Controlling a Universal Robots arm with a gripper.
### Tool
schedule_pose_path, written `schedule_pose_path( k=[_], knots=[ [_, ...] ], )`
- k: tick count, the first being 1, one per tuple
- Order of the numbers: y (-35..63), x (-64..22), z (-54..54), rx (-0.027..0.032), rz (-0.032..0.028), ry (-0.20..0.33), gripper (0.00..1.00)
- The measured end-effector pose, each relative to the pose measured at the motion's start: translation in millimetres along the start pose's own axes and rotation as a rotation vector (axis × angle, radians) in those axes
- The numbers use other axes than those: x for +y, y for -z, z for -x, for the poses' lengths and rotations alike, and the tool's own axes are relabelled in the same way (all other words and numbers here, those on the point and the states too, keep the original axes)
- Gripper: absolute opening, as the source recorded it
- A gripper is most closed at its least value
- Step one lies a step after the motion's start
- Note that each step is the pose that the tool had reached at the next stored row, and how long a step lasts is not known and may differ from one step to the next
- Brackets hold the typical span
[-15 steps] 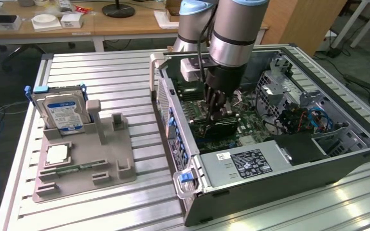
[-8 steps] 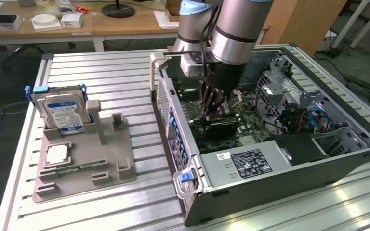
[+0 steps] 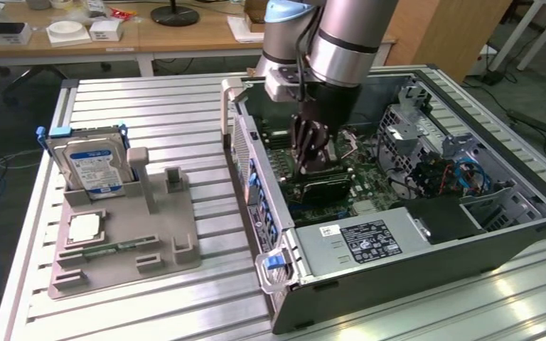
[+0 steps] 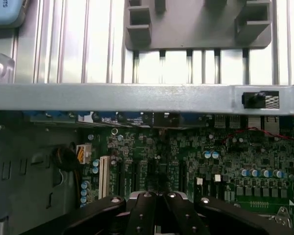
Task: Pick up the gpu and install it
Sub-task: 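Press down on the gpu until it lock into place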
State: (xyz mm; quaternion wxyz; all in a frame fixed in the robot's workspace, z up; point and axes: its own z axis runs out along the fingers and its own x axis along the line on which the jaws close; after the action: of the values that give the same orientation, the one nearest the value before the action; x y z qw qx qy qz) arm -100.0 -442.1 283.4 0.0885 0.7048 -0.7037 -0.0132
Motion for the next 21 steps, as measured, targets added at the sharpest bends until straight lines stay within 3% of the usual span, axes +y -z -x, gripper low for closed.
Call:
schedule_pose_path(
  k=[4,5,6,7,11,12,13,14,21],
  knots=[
    [0.8,0.1,5.6,0.0047,0.0006,-0.005,0.10],
    [1.0,0.1,7.3,0.0077,0.0008,-0.007,0.10],
    [1.3,0.1,9.2,0.0150,0.0010,-0.008,0.10],
    [1.8,0.1,10.0,0.0288,0.0011,-0.010,0.10],
    [2.0,0.2,12.3,0.1010,0.0015,-0.020,0.10],
    [1.9,0.2,12.7,0.1119,0.0015,-0.022,0.10],
    [2.0,0.2,12.6,0.1105,0.0016,-0.021,0.10],
    [2.0,0.1,12.7,0.0974,0.0017,-0.019,0.10],
    [2.0,0.2,12.7,-0.0286,0.0092,0.000,0.10]
  ],
)
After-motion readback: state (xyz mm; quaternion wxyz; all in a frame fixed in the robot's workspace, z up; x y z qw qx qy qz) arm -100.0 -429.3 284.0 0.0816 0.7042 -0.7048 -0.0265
